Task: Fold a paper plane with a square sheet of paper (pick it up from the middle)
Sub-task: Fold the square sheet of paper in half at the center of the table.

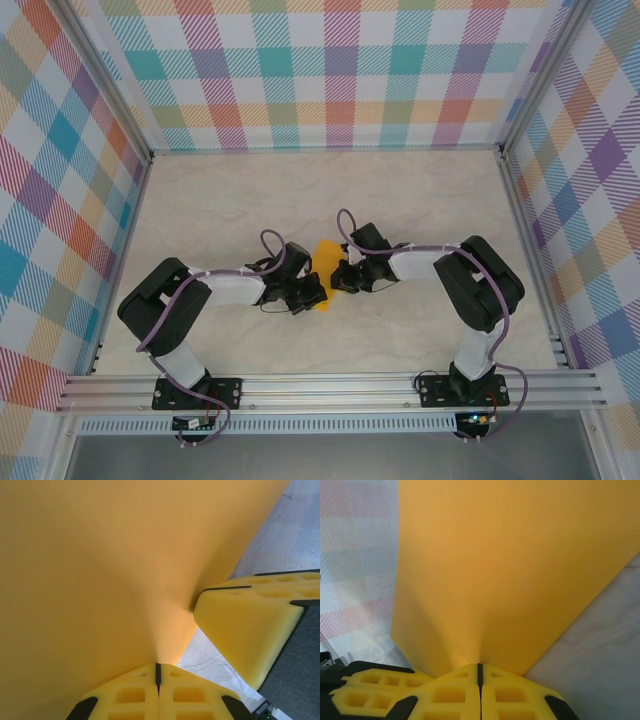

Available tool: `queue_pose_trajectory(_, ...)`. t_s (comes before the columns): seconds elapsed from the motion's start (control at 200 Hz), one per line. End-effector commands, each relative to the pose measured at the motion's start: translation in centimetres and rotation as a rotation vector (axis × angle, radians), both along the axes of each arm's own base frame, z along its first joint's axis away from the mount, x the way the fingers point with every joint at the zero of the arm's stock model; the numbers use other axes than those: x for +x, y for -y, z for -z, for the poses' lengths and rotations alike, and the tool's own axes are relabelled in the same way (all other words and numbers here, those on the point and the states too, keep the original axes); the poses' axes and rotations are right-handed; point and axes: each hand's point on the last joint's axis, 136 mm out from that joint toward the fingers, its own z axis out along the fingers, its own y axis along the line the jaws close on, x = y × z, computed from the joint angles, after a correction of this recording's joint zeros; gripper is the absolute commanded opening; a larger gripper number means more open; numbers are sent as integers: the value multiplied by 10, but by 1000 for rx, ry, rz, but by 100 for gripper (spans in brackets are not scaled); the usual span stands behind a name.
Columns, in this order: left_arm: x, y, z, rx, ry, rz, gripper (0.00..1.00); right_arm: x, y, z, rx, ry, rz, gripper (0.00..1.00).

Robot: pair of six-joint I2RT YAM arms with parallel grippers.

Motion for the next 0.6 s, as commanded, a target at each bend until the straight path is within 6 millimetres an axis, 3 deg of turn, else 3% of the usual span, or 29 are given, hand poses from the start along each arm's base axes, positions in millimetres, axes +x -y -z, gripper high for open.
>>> queue_pose_trajectory(0.0,2,16,-29,-78,54,50,4,3,6,6,-46,-4,0,6)
queue_pose_trajectory(0.13,1,21,-35,-113,64,66,5,3,6,8,-52,-12,8,6)
queue_pose_trajectory(0.385,-8,23,-10,-94,-4,80,5,2,6,11,-52,-25,10,6)
queue_pose_trajectory(0.595,-15,9,12,-23,-31,62,4,2,6,13,-54,-28,10,6)
